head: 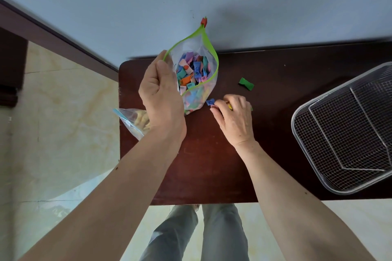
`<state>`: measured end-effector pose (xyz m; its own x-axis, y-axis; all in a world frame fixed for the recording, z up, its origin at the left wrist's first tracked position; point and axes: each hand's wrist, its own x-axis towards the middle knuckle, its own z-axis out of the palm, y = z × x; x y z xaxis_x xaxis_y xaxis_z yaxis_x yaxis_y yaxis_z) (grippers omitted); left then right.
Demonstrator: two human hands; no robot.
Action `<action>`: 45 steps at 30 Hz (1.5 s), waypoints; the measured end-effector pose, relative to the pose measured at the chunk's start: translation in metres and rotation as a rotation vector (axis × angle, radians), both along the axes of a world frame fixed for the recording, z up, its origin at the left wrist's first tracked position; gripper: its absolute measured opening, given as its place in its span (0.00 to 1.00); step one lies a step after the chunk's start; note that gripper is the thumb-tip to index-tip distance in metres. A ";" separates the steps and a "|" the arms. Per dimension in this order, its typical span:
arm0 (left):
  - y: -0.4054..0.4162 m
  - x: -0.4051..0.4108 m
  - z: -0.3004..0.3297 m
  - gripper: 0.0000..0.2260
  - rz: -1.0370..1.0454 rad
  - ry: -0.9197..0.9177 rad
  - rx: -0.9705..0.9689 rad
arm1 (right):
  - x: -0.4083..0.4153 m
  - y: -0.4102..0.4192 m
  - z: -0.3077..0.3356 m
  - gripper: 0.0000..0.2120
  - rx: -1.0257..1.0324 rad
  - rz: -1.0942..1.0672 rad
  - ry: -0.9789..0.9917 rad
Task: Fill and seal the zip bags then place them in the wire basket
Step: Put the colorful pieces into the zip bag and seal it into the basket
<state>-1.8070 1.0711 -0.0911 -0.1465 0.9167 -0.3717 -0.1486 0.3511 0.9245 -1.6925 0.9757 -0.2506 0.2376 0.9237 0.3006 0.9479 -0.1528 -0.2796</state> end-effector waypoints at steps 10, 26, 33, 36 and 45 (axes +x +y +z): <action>-0.009 0.004 0.004 0.14 -0.001 -0.026 -0.014 | 0.003 -0.002 0.012 0.08 0.123 -0.221 0.348; -0.038 0.007 0.025 0.14 -0.118 0.096 -0.111 | -0.003 0.043 0.219 0.11 0.669 -0.703 1.949; -0.041 0.004 0.032 0.13 -0.140 0.068 -0.133 | -0.029 0.072 0.230 0.13 0.636 -0.570 1.884; -0.040 0.003 0.032 0.14 -0.135 0.048 -0.150 | -0.031 0.071 0.222 0.10 0.596 -0.485 1.811; -0.039 0.002 0.030 0.16 -0.132 0.033 -0.145 | -0.030 0.064 0.212 0.06 0.478 -0.263 1.698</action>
<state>-1.8054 1.0323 -0.0616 -0.0426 0.8661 -0.4981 -0.0629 0.4952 0.8665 -1.7227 1.0399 -0.0391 0.6545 0.7283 -0.2027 -0.4337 0.1421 -0.8898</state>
